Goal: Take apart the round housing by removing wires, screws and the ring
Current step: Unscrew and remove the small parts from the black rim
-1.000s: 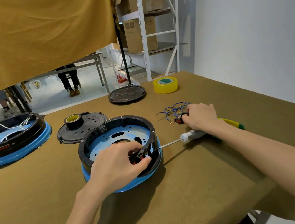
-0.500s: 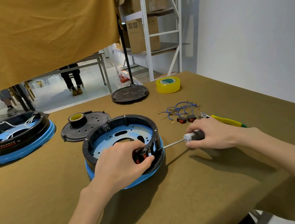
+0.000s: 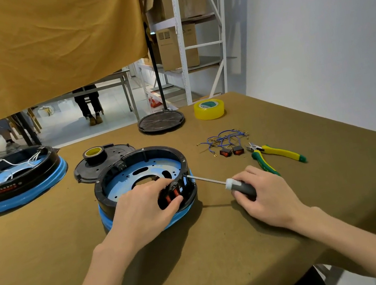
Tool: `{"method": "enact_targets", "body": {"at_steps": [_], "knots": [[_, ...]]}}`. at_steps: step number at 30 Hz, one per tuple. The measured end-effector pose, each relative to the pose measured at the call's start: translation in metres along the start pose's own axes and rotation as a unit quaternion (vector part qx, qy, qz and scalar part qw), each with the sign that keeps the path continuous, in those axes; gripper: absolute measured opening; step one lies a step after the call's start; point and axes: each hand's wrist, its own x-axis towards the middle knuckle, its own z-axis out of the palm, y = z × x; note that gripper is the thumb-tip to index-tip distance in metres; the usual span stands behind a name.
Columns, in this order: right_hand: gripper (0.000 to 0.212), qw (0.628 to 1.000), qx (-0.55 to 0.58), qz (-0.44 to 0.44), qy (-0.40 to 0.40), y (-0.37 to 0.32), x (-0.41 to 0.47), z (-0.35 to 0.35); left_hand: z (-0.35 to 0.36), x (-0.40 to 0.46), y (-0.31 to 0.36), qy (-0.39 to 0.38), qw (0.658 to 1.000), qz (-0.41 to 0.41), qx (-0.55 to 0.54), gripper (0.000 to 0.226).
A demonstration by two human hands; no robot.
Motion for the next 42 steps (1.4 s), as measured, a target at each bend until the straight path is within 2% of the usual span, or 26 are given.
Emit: {"method": "enact_targets", "body": {"at_steps": [7, 10, 13, 20, 24, 28, 34, 42], "knots": [[0.006, 0.994, 0.095, 0.032, 0.046, 0.006, -0.007, -0.010, -0.001, -0.002, 0.000, 0.011, 0.999, -0.041, -0.016, 0.047], [0.006, 0.990, 0.141, 0.006, 0.013, 0.002, -0.008, -0.012, -0.001, -0.004, 0.002, 0.026, 0.999, -0.045, -0.010, 0.044], [0.014, 0.993, 0.100, -0.045, -0.048, -0.002, -0.009, -0.012, -0.002, -0.005, 0.004, 0.034, 0.998, -0.048, -0.034, 0.041], [0.011, 0.995, 0.054, -0.054, -0.069, 0.000, -0.008, -0.015, -0.013, -0.001, -0.006, -0.031, 0.991, -0.043, -0.119, 0.043], [0.017, 0.997, 0.015, -0.062, -0.053, -0.002, -0.008, -0.017, -0.016, -0.001, -0.008, -0.043, 0.986, -0.046, -0.157, 0.028], [0.037, 0.995, -0.045, -0.079, -0.029, -0.006, -0.006, -0.022, -0.017, -0.001, -0.009, -0.055, 0.980, -0.044, -0.186, 0.020], [0.038, 0.993, -0.070, -0.092, -0.019, -0.010, -0.003, -0.030, -0.017, 0.000, -0.011, -0.083, 0.974, -0.037, -0.207, 0.025], [0.046, 0.990, -0.090, -0.108, -0.013, -0.020, 0.002, -0.038, -0.015, 0.000, -0.009, -0.081, 0.972, -0.033, -0.217, 0.029]]}}
